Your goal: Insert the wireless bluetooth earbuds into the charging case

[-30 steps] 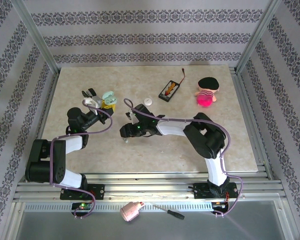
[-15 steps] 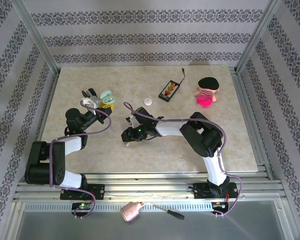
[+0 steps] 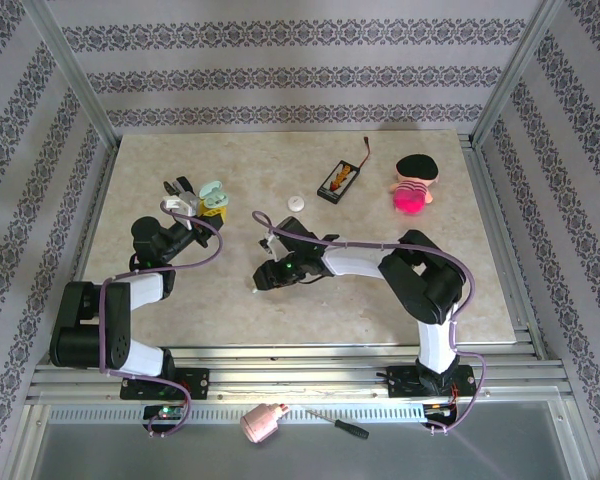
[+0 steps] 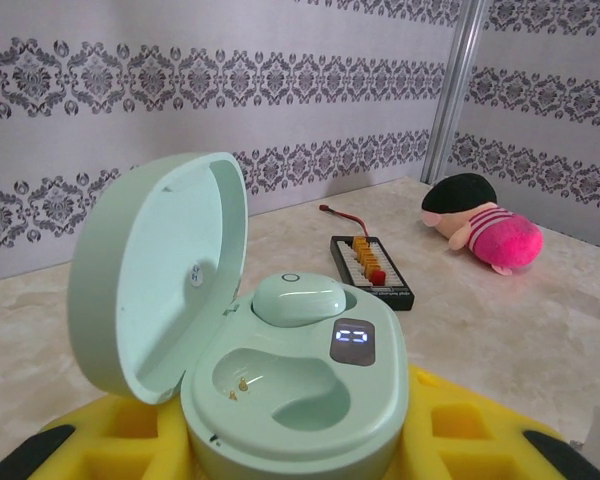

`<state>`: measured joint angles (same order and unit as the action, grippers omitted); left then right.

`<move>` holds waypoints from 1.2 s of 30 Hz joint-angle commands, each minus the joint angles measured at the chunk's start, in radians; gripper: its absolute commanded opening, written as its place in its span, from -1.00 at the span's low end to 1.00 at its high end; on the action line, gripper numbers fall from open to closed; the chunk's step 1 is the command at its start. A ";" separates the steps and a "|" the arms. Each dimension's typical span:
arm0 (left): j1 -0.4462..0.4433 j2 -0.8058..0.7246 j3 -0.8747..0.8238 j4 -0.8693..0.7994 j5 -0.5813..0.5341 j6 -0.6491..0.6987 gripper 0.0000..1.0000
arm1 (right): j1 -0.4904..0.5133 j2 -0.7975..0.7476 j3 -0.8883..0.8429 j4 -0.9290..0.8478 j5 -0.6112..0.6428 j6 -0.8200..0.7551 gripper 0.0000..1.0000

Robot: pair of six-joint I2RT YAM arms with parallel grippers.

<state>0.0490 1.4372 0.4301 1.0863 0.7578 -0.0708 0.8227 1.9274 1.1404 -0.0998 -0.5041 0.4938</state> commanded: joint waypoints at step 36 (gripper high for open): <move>0.049 0.016 -0.020 0.084 -0.011 -0.057 -0.63 | 0.058 -0.018 0.065 -0.139 0.140 -0.196 -0.10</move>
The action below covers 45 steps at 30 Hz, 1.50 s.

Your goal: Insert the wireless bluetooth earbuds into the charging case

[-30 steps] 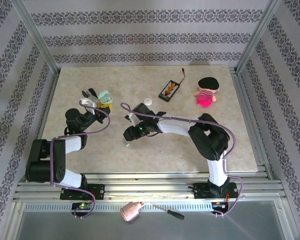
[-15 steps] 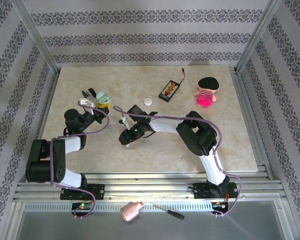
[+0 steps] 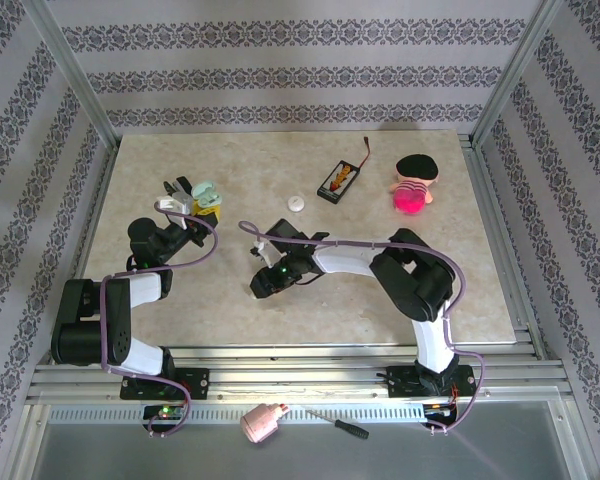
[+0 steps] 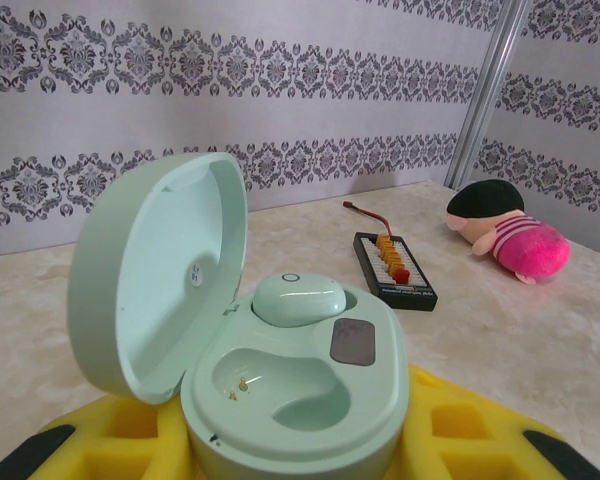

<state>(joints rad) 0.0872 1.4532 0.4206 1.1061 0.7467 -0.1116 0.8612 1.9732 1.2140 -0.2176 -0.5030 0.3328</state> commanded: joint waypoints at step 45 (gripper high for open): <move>0.048 -0.004 0.008 -0.048 -0.085 -0.014 -0.63 | 0.275 0.143 0.312 -0.370 0.730 -0.155 -0.54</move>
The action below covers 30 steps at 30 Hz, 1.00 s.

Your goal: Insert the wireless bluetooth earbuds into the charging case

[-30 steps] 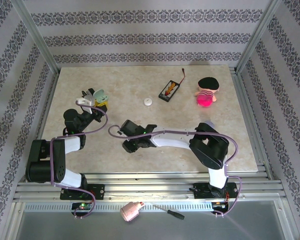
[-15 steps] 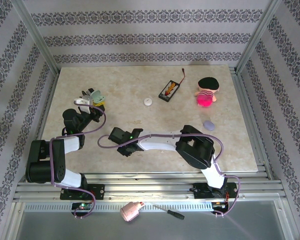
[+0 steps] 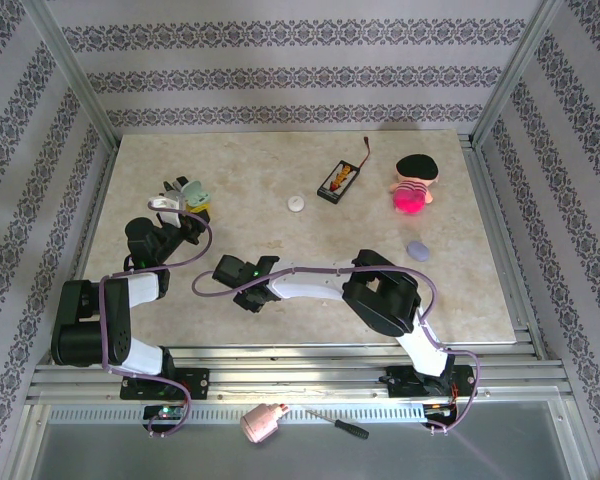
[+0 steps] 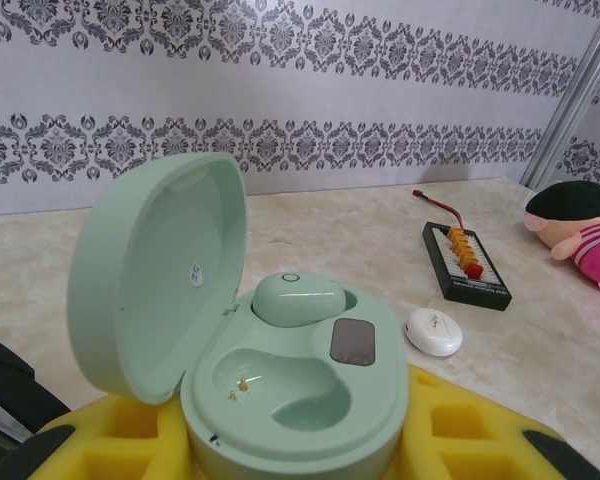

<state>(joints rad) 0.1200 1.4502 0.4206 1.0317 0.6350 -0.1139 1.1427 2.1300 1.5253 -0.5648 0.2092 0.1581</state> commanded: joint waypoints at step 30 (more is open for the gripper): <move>-0.179 0.173 -0.002 0.385 0.137 -0.031 -0.63 | -0.305 -0.576 -0.374 0.399 -0.430 0.299 -0.57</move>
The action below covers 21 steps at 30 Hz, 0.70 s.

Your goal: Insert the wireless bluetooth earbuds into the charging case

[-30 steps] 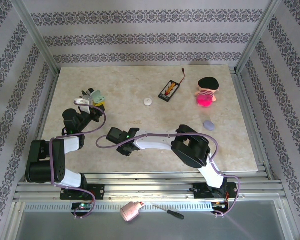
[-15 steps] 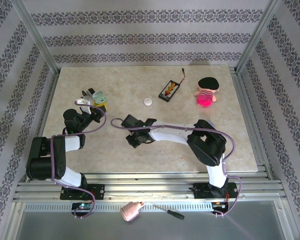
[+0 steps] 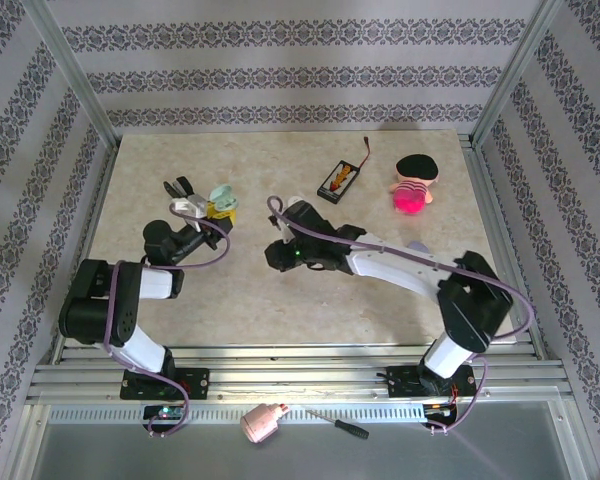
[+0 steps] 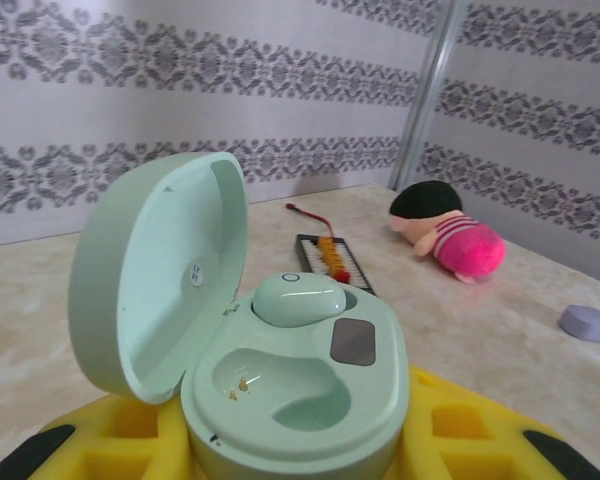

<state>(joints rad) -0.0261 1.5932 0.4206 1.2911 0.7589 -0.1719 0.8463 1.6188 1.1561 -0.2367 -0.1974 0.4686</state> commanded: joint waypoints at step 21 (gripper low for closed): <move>-0.229 0.065 0.014 0.135 0.075 0.172 -0.64 | -0.018 0.025 0.142 0.226 -0.009 -0.052 -0.58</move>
<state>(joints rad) -0.2390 1.6451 0.4206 1.3602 0.8043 -0.0250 0.8394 1.6211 1.2655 -0.0429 -0.2073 0.4381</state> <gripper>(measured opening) 0.354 0.210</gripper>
